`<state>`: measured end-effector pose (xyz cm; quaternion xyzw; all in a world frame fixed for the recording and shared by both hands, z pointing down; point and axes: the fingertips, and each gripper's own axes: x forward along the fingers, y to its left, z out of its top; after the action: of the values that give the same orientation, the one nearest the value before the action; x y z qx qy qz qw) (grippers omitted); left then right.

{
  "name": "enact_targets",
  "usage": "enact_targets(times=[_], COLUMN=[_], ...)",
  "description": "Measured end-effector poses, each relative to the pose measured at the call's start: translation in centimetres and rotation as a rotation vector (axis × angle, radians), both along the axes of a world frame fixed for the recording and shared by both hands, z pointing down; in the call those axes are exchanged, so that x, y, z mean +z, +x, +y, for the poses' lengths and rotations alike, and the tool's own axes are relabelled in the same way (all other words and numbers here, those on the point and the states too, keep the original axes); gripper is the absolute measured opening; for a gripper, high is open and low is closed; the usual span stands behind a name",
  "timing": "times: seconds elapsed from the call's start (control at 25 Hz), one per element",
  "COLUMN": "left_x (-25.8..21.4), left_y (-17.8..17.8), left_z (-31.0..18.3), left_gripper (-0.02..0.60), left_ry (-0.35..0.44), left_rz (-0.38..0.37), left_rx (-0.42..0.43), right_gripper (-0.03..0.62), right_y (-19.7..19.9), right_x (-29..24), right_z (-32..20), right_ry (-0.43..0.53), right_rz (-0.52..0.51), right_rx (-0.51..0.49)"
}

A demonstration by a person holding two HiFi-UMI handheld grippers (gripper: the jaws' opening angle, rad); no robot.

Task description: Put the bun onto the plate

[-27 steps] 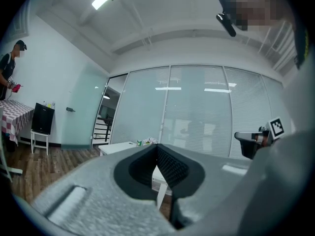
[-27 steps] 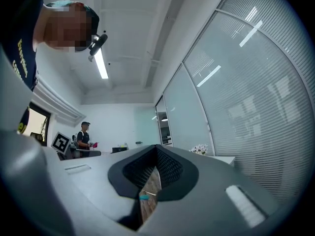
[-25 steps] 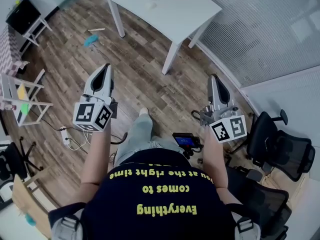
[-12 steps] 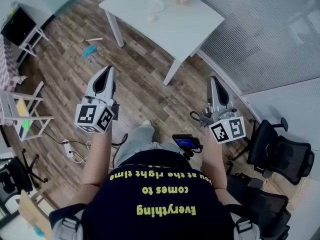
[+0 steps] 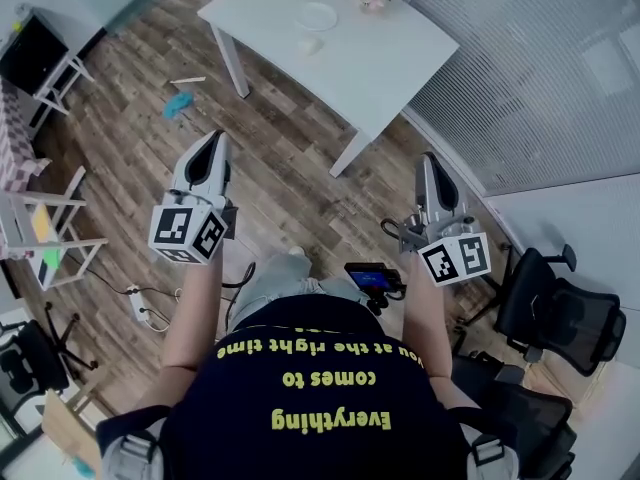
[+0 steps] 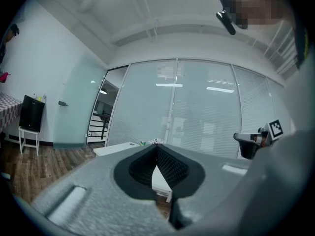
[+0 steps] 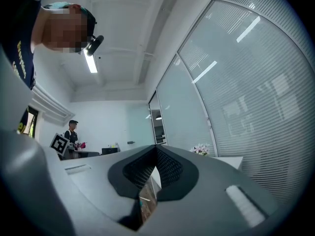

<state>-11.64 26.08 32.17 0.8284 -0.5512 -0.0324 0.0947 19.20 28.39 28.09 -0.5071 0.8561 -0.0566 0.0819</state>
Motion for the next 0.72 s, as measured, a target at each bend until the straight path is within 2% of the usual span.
enact_targets(times=[0.36, 0.72], left_x=[0.7, 1.7], left_y=[-0.5, -1.7], left_z=[-1.9, -2.2], left_gripper=[-0.002, -0.002], left_ry=[-0.011, -0.045], left_rz=[-0.004, -0.007], left_rx=[0.004, -0.033], right_gripper=[0.006, 0.005], right_y=[-1.1, -2.5], right_x=[0.6, 1.0], right_z=[-2.3, -4.4], right_ry=[-0.012, -0.036], right_rz=[0.002, 0.012], right_rx=[-0.02, -0.073])
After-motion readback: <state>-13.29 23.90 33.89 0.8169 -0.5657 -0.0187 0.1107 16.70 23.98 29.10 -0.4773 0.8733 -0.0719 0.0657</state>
